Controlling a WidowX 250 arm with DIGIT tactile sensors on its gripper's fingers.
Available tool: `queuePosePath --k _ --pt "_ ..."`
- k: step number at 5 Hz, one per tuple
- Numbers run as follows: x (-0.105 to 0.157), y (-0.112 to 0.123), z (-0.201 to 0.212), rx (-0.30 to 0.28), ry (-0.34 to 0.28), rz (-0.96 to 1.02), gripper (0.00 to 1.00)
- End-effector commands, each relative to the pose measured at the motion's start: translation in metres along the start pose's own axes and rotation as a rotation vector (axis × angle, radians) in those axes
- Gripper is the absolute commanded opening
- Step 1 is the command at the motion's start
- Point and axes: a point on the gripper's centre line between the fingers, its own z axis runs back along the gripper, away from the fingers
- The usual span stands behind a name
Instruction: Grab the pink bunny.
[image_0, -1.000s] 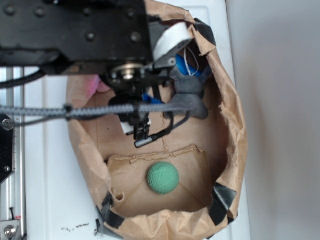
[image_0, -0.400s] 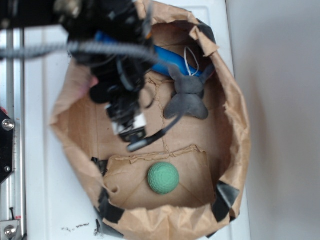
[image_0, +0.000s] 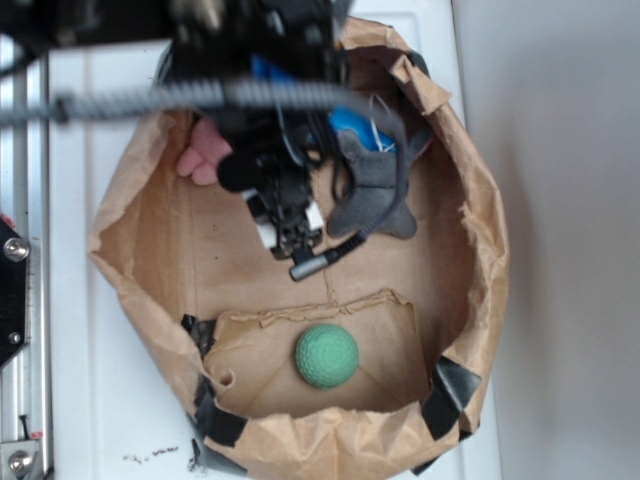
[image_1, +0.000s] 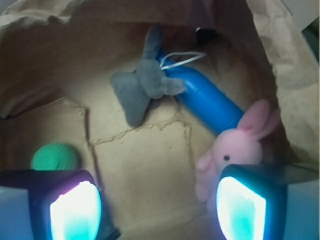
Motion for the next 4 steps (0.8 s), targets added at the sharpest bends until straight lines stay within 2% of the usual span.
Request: queuePosePath --k 1,2,3,4 --pt "-0.004 0.02 -0.031 0.068 -0.005 0.024 1.0" --pt "-0.012 0.033 -0.019 0.142 -0.025 0.066 1.0" --pt "-0.015 0.052 -0.024 0.255 0.002 0.145 1.0" --pt "-0.013 0.062 -0.031 0.358 0.0 0.248 1.0"
